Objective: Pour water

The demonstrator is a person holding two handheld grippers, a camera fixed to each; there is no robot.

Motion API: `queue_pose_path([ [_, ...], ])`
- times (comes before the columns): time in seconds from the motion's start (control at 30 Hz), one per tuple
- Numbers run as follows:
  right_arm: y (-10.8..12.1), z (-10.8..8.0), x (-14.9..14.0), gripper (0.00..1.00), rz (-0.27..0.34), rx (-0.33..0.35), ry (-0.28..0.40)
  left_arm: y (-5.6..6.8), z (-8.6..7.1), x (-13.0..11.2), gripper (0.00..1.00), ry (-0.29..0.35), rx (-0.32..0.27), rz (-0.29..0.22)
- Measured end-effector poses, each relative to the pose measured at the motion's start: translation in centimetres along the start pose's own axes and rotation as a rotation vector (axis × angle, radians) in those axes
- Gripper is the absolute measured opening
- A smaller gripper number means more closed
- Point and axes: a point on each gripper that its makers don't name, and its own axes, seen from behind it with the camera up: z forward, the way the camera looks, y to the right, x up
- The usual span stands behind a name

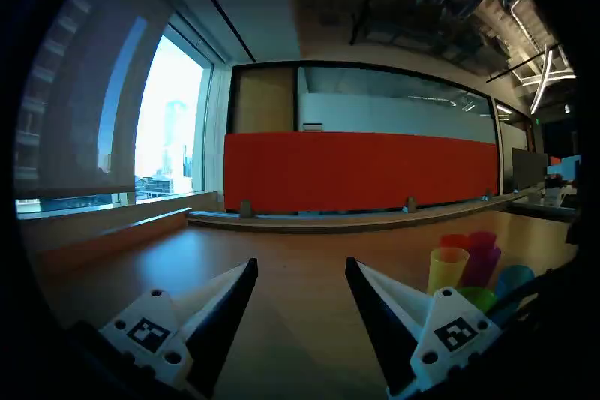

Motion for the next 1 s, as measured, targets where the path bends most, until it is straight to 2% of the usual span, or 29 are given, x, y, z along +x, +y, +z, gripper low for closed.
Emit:
queue_pose_path([
  [0.2, 0.10, -0.17, -0.08, 1.00, -0.001, -0.003, -0.001, -0.11, 0.31, -0.58, 0.86, -0.024, 0.005, 0.002],
  [1.0, -0.32, -0.51, 0.13, 1.00, -0.030, 0.018, 0.018, 0.07, 0.43, -0.90, 0.86, -0.026, 0.000, 0.005],
])
